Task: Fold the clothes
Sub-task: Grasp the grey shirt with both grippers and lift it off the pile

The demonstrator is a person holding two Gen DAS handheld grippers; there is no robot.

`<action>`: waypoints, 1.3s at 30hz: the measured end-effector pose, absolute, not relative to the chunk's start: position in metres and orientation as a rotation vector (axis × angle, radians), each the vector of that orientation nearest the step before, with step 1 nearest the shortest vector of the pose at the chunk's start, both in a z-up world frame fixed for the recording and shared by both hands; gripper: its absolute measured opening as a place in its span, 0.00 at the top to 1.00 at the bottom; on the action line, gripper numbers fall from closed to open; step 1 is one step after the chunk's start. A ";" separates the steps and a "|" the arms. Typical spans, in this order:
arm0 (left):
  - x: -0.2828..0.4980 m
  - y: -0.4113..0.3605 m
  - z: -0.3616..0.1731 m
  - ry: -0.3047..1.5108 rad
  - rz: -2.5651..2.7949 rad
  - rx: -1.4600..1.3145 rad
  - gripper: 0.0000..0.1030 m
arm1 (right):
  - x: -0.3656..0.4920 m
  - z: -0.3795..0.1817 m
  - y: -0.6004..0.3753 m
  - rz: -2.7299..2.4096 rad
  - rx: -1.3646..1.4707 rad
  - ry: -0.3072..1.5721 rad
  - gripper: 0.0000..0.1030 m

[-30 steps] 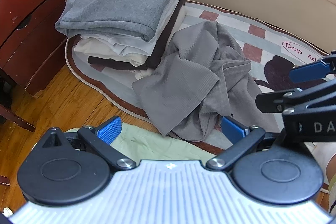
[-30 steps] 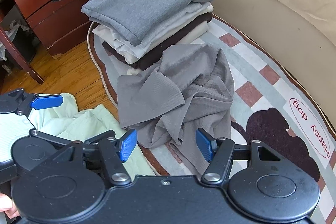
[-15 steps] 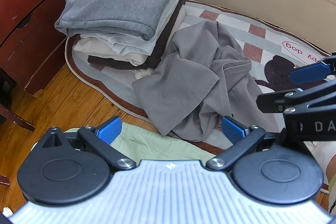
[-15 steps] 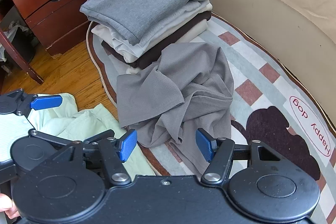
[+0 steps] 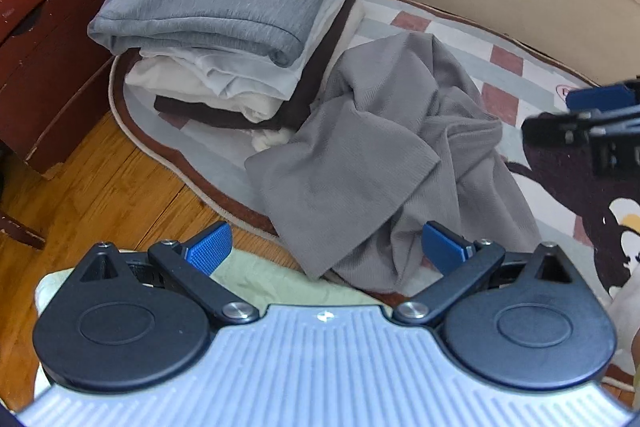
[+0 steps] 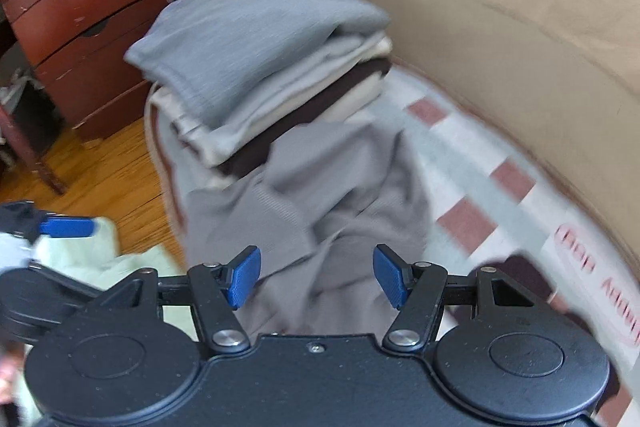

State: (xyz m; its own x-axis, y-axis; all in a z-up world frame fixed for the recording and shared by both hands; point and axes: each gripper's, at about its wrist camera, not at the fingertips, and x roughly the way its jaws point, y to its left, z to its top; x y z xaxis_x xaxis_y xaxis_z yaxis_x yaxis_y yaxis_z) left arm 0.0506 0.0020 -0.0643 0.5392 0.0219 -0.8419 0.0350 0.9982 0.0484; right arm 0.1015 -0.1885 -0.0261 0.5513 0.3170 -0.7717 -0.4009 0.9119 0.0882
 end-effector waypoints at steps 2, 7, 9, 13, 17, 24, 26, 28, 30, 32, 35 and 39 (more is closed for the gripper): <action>0.056 0.007 -0.071 0.978 -0.017 0.053 0.00 | 0.115 -0.038 -0.194 0.431 -0.087 0.886 0.35; 0.078 0.025 -0.108 0.935 -0.046 0.012 0.03 | 0.156 -0.082 -0.208 0.434 0.062 0.954 0.35; 0.086 0.031 -0.127 0.924 -0.057 0.000 0.04 | 0.170 -0.101 -0.216 0.396 0.110 0.990 0.35; 0.096 0.038 -0.158 0.926 -0.087 -0.017 0.16 | 0.192 -0.134 -0.243 0.354 0.278 1.041 0.35; 0.105 0.048 -0.182 0.953 -0.132 -0.141 0.25 | 0.204 -0.159 -0.255 0.314 0.318 1.054 0.35; 0.118 0.043 -0.208 0.997 -0.180 -0.232 0.18 | 0.214 -0.205 -0.263 0.270 0.475 1.071 0.35; 0.120 0.039 -0.211 0.996 -0.187 -0.236 0.18 | 0.209 -0.211 -0.261 0.290 0.518 1.060 0.34; 0.121 0.037 -0.214 1.001 -0.221 -0.268 0.24 | 0.205 -0.213 -0.258 0.347 0.530 1.027 0.37; 0.122 0.035 -0.218 1.010 -0.263 -0.313 0.47 | 0.205 -0.216 -0.257 0.429 0.547 1.025 0.63; 0.127 0.044 -0.227 1.047 -0.311 -0.488 0.56 | 0.207 -0.220 -0.259 0.472 0.599 1.041 0.78; 0.129 0.048 -0.232 1.065 -0.320 -0.570 0.69 | 0.202 -0.221 -0.263 0.531 0.715 1.057 0.80; 0.125 0.034 -0.229 1.070 -0.392 -0.611 0.69 | 0.187 -0.207 -0.251 0.648 0.701 1.055 0.80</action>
